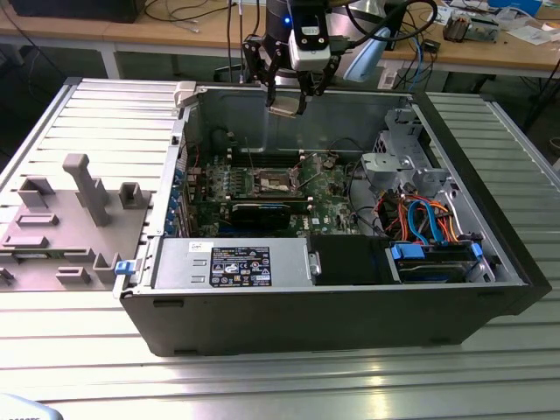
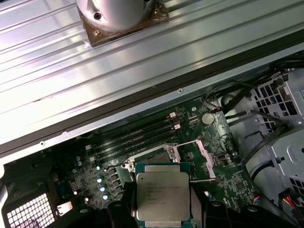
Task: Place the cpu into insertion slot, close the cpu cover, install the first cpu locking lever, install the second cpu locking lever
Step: 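Place the cpu into insertion slot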
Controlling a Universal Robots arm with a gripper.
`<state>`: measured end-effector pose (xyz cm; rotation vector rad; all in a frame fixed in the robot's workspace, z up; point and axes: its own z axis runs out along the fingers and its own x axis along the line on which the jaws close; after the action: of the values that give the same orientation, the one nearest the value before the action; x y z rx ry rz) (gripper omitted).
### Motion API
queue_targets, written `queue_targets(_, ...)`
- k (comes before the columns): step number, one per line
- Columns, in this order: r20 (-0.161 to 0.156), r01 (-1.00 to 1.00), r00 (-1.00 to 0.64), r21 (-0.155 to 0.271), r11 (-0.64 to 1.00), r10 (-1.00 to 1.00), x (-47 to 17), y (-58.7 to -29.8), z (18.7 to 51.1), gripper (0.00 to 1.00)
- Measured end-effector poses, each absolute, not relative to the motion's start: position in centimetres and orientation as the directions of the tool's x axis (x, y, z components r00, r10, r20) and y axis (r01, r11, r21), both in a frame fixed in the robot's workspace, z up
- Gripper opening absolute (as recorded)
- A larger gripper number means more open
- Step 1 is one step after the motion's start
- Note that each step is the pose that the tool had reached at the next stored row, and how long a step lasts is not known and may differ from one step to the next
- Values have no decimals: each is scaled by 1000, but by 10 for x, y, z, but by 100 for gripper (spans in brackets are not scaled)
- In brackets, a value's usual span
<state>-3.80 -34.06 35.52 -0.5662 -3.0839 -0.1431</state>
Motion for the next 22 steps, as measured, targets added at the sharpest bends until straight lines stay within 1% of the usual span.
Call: queue_targets(22, 19, 366, -931, 89, 927, 365, -38, -341, 355, 55)
